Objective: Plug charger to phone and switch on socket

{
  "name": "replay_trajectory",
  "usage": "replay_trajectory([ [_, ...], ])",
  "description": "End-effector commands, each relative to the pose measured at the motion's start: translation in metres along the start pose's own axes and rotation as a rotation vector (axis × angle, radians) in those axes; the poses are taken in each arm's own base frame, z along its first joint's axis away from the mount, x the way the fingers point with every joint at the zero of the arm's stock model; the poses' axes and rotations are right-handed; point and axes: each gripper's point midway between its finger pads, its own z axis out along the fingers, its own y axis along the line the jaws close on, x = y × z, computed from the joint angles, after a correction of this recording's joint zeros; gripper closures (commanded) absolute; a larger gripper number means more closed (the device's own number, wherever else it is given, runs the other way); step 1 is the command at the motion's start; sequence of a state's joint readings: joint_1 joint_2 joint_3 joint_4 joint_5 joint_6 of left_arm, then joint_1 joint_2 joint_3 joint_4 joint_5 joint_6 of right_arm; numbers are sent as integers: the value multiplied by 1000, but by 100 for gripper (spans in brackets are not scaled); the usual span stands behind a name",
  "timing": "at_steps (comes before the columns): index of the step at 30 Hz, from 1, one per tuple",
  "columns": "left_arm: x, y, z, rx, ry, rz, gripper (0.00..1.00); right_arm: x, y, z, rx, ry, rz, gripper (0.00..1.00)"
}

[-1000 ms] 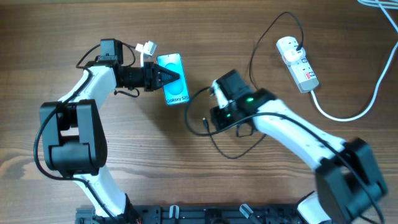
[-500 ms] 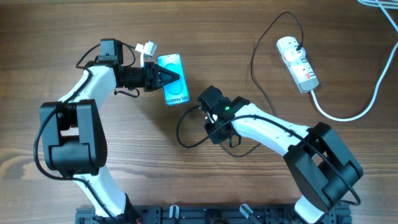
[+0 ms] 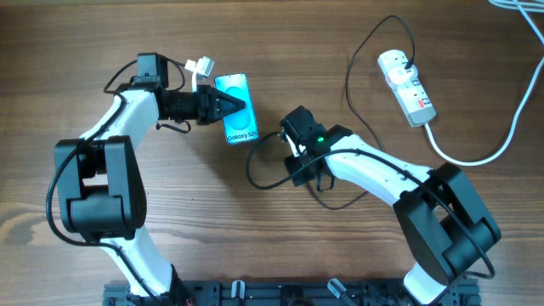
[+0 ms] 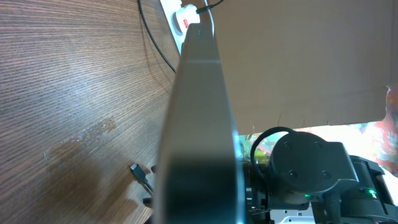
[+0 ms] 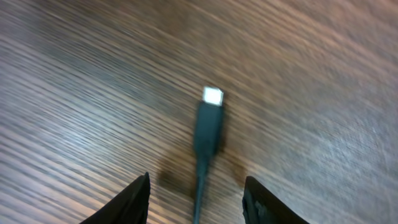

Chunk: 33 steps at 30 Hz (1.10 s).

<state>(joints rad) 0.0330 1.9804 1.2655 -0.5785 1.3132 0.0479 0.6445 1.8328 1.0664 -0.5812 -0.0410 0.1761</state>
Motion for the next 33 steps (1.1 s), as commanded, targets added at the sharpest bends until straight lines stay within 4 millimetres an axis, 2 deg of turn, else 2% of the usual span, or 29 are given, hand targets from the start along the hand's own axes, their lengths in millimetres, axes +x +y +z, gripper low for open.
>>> replay_trajectory([
  [1,0,-5,-1,28,-3,23,96,0,0,8,-1,-1,-44,50],
  [6,0,-5,-1,28,-3,23,96,-1,-5,10,24,-11,-40,54],
  [11,0,-5,-1,28,-3,23,96,8,-10,20,38,-18,-42,56],
  [14,0,-5,-1,28,-3,23,96,9,-10,21,38,-18,-44,67],
  [15,0,-5,-1,28,-3,23,96,9,-10,21,38,-18,-43,67],
  [16,0,-5,-1,28,-3,23,96,9,-10,21,38,-19,-44,60],
  [20,0,-5,-1,28,-3,23,96,9,-10,21,38,-18,-43,59],
  [27,0,-5,-1,28,-3,23,96,15,-11,21,41,5,-43,76],
  [33,0,-5,-1,28,-3,23,96,17,-11,21,43,16,-45,86],
])
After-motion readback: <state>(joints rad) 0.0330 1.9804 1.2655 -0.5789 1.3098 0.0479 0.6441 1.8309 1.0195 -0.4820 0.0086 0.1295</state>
